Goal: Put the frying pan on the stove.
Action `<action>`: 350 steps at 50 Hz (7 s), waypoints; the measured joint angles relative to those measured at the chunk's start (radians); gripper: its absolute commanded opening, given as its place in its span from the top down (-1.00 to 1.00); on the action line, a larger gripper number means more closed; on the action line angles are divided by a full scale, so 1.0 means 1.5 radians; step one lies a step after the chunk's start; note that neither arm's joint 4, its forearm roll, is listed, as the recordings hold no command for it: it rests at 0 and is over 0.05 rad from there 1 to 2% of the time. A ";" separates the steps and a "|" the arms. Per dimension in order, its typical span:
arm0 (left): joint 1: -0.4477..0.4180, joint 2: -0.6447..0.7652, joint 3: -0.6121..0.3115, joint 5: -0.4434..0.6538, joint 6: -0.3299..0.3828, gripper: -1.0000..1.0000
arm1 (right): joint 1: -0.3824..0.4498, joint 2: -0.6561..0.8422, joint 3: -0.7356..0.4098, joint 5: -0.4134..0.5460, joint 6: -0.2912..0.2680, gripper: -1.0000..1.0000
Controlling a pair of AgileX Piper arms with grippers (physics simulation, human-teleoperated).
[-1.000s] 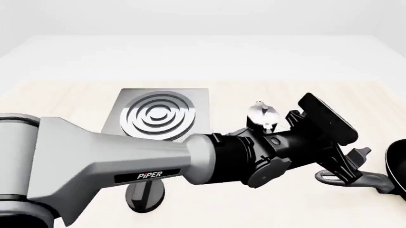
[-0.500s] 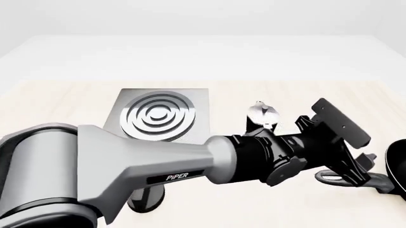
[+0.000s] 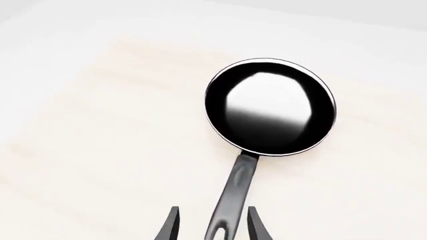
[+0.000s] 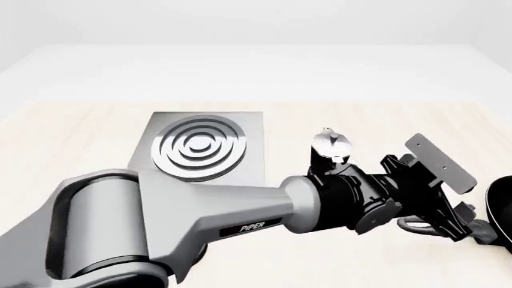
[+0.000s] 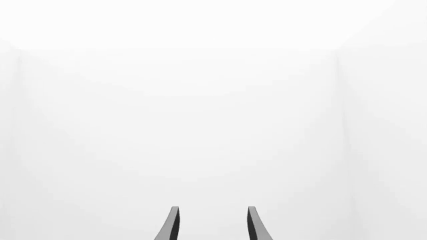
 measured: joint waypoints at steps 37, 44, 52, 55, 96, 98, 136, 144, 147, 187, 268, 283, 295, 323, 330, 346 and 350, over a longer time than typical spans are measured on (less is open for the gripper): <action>-0.002 0.093 -0.124 0.107 0.010 -1.00 | 0.004 0.000 -0.096 0.088 0.003 -1.00; -0.007 0.105 -0.139 0.122 0.013 -1.00 | 0.004 0.000 -0.094 0.086 0.004 -1.00; -0.011 0.120 -0.156 0.139 0.016 -1.00 | 0.004 0.000 -0.090 0.080 0.006 -1.00; -0.012 0.125 -0.162 0.145 0.017 -1.00 | 0.004 0.000 -0.087 0.077 0.006 -1.00; -0.015 0.213 -0.285 0.244 0.025 -1.00 | 0.005 0.000 -0.086 0.070 0.009 -1.00; -0.015 0.217 -0.293 0.250 0.025 -1.00 | 0.006 0.000 -0.086 0.070 0.009 -1.00; -0.021 0.237 -0.328 0.286 0.031 1.00 | 0.011 0.000 -0.108 0.089 0.008 -1.00; -0.023 0.219 -0.288 0.260 0.026 1.00 | 0.012 0.000 -0.105 0.086 0.007 -1.00; -0.026 0.208 -0.265 0.245 0.024 1.00 | 0.011 0.000 -0.103 0.085 0.007 -1.00; -0.020 0.117 -0.153 0.172 0.020 1.00 | 0.011 0.000 -0.093 0.076 0.005 -1.00; 0.128 0.077 -0.335 0.270 0.083 1.00 | 0.018 0.000 -0.024 0.006 -0.002 -1.00; 0.172 0.055 -0.360 0.277 0.089 1.00 | 0.018 0.000 -0.017 -0.002 -0.001 -1.00; 0.208 0.036 -0.359 0.269 0.086 1.00 | 0.017 0.000 0.002 -0.019 0.000 -1.00; 0.275 -0.219 0.056 0.037 0.070 1.00 | 0.020 0.000 0.005 -0.022 -0.002 -1.00; 0.288 -0.279 0.152 -0.008 0.066 1.00 | 0.021 0.000 0.005 -0.021 -0.003 -1.00; 0.331 -0.398 0.346 -0.086 0.051 1.00 | 0.021 0.000 0.004 -0.019 -0.003 -1.00; 0.345 -0.423 0.386 -0.100 0.047 1.00 | 0.020 0.000 0.003 -0.018 -0.003 -1.00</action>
